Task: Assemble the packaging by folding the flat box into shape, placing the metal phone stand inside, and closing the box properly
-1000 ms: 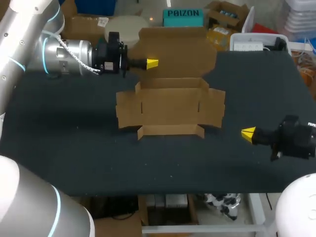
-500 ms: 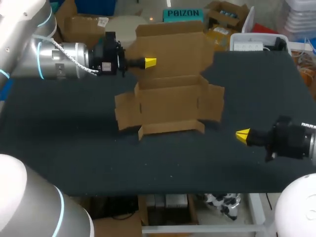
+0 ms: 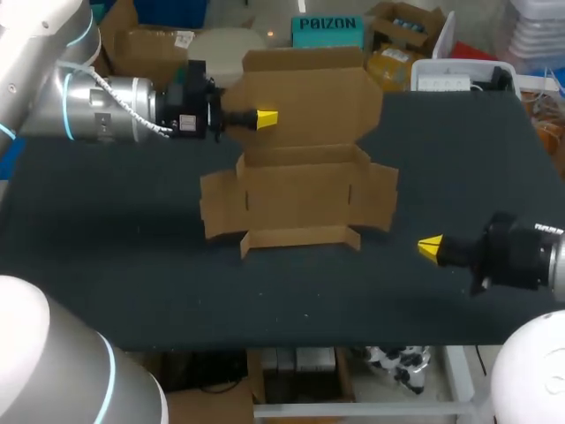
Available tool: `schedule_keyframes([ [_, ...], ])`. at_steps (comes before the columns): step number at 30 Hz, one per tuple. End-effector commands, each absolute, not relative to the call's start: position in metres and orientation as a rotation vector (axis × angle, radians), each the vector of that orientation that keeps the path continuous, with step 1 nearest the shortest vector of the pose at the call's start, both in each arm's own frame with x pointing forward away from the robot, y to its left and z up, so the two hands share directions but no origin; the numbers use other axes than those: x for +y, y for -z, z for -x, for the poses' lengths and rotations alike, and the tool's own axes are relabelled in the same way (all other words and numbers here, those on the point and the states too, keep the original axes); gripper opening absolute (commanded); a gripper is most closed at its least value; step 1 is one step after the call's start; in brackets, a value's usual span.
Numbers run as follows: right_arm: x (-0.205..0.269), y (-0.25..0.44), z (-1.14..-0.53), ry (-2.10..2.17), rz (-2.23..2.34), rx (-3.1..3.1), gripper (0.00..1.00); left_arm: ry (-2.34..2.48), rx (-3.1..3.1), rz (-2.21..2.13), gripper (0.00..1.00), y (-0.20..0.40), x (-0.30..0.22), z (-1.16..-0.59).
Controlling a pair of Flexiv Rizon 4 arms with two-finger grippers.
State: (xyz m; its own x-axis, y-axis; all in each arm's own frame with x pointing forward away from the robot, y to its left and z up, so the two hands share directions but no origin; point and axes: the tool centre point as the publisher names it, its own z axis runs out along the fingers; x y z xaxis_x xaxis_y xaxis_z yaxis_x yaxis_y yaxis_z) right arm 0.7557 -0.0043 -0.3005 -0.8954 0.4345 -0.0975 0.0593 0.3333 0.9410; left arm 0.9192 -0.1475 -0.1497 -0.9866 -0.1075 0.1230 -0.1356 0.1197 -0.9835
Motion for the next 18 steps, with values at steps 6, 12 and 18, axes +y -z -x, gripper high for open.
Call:
schedule_keyframes([
  [6,0.001,0.304,-0.753,-1.578,-0.440,2.268,0.00,-2.047,-2.286,-0.196,0.00,0.157,-0.145,-0.932],
  [12,0.006,0.305,-0.752,-1.566,-0.437,2.271,0.00,-2.065,-2.271,-0.161,0.00,0.162,-0.141,-0.937],
  [18,0.011,0.306,-0.751,-1.554,-0.427,2.277,0.00,-2.090,-2.270,-0.143,0.00,0.167,-0.139,-0.936],
])
